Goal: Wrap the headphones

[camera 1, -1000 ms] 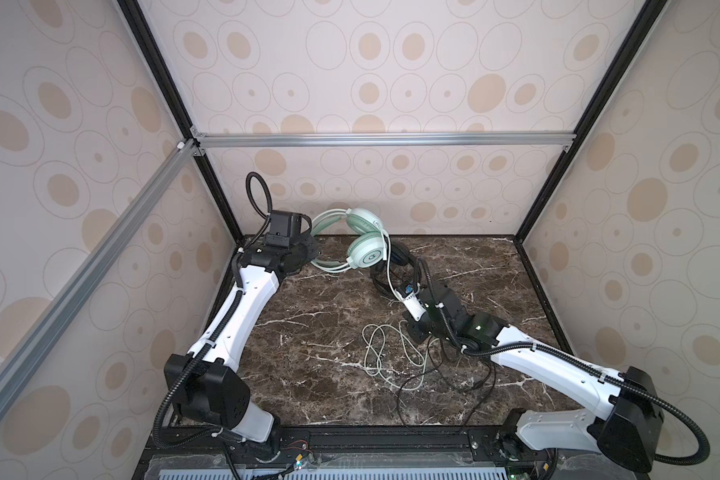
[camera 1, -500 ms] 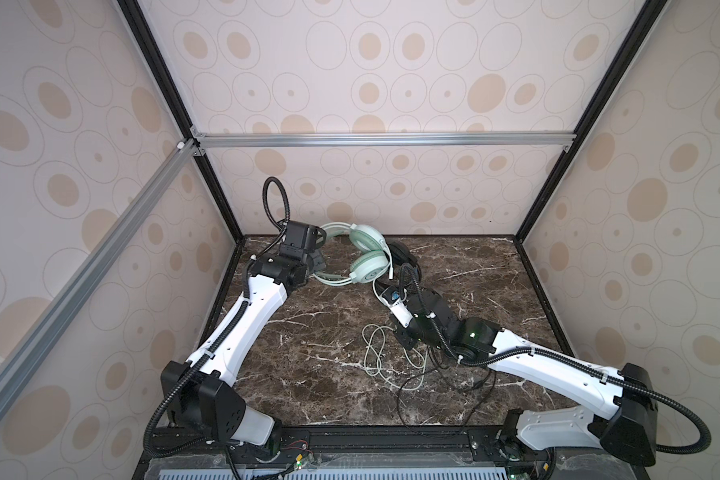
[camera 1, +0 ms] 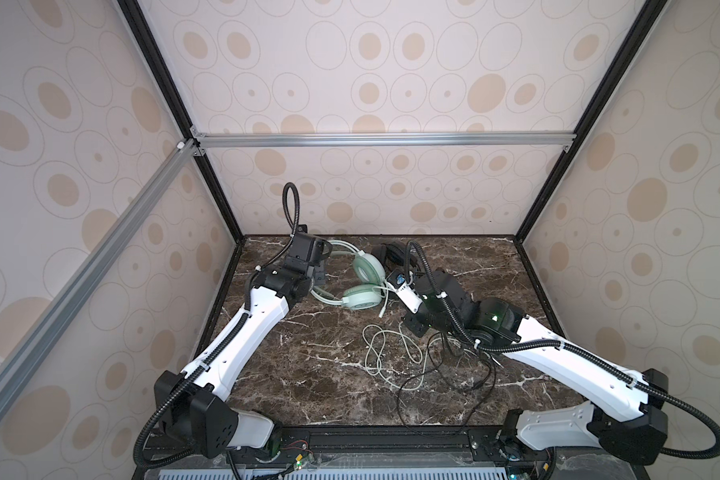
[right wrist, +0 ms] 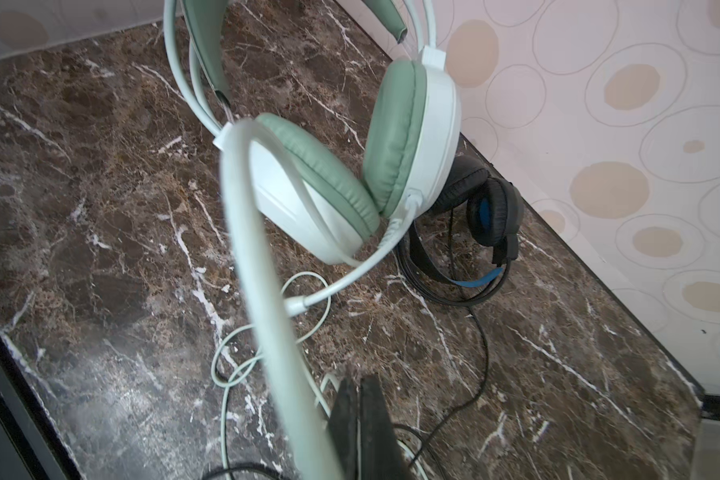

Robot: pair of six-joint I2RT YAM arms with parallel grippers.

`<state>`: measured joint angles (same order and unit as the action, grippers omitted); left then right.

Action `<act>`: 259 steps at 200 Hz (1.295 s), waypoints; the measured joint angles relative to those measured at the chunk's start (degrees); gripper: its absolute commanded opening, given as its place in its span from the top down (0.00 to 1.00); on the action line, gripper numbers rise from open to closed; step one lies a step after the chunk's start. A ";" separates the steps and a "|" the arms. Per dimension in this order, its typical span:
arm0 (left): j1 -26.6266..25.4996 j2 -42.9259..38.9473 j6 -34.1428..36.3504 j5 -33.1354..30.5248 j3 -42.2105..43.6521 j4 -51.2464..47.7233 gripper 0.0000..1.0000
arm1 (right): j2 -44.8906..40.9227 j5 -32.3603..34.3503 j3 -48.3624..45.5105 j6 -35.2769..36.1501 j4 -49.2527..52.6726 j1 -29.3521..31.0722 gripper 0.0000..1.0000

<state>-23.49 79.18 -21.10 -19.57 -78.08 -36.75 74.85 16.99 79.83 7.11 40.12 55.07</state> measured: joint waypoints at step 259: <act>-0.04 -11.93 6.73 34.53 10.23 14.84 1.00 | 19.45 -25.38 19.34 0.04 -2.12 -22.45 0.72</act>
<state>-23.53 67.24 -14.37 14.96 -67.85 -21.91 94.30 -8.38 99.18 7.16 38.00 32.62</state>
